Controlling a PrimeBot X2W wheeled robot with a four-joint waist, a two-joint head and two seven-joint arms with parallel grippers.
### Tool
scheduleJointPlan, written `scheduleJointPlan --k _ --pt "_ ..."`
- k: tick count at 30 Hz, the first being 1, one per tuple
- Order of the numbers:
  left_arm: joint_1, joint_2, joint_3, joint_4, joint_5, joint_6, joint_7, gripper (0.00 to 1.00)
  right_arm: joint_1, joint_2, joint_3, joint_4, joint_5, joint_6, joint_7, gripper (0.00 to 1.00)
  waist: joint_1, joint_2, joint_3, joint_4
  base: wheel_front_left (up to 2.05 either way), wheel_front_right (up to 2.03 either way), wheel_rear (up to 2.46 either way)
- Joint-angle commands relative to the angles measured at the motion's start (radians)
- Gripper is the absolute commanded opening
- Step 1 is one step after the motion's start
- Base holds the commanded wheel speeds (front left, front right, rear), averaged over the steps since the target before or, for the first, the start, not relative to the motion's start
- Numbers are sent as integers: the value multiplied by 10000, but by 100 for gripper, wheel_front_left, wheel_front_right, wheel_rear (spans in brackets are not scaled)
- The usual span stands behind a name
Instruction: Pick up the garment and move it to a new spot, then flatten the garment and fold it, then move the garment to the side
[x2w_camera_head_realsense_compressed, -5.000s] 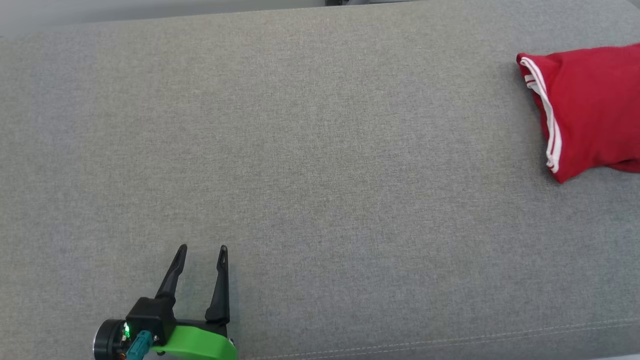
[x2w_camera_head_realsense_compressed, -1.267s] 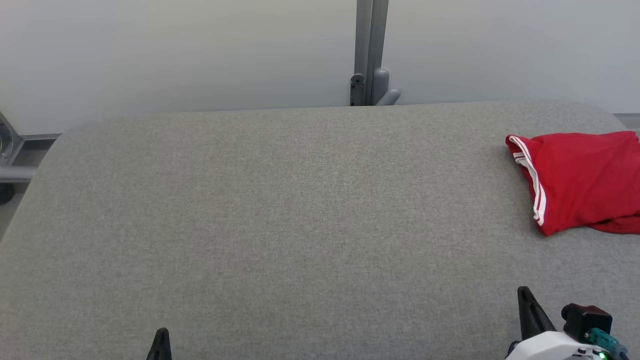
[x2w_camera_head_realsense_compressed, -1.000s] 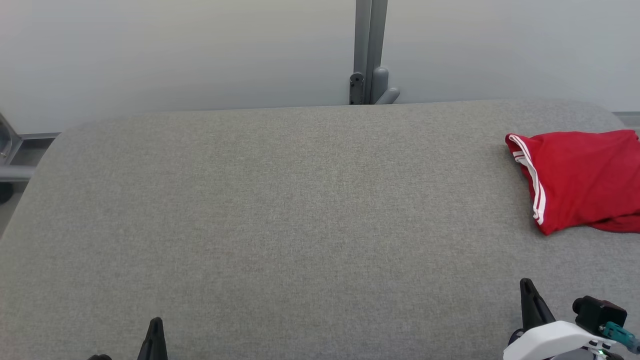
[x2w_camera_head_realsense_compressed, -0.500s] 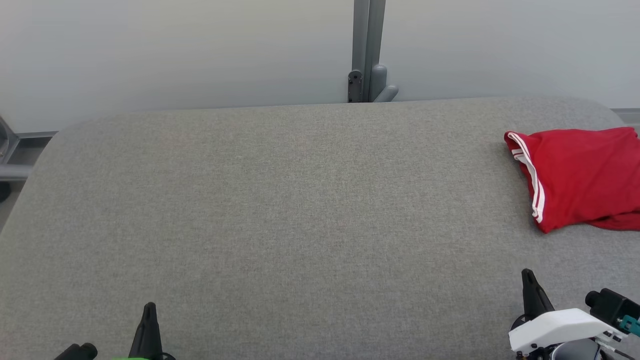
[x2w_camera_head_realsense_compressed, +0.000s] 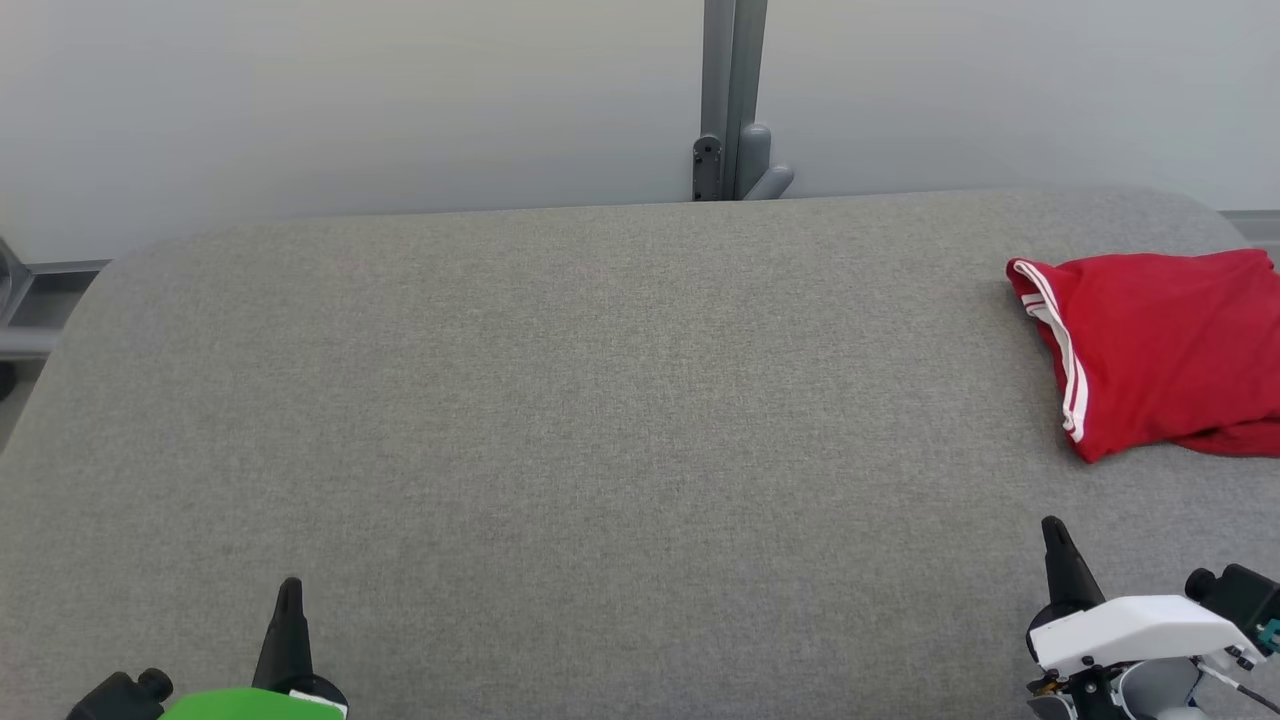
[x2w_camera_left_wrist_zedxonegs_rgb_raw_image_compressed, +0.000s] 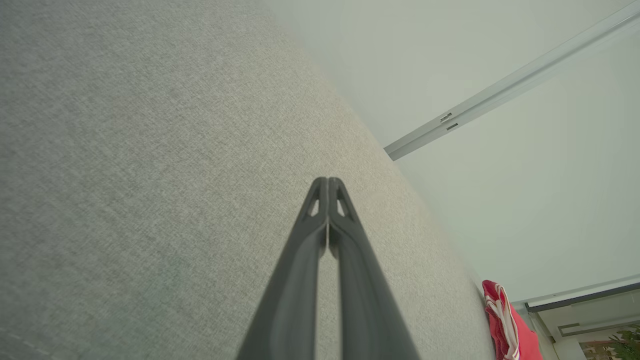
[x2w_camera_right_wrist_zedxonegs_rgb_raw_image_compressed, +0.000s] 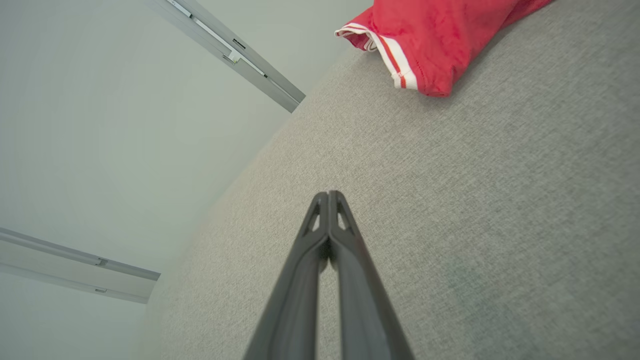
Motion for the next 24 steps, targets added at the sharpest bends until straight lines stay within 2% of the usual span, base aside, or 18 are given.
scheduleJointPlan --k 1,24 --pt "-298 44 53 -129 -268 -52 36 0 -238 -82 -25 -162 277 -4 50 0 0 0 4 -2 0 0 0" --pt "-868 60 283 -148 -2646 -111 679 0 -563 -108 -69 -346 3089 -3 708 0 0 0 100 -65 0 0 0"
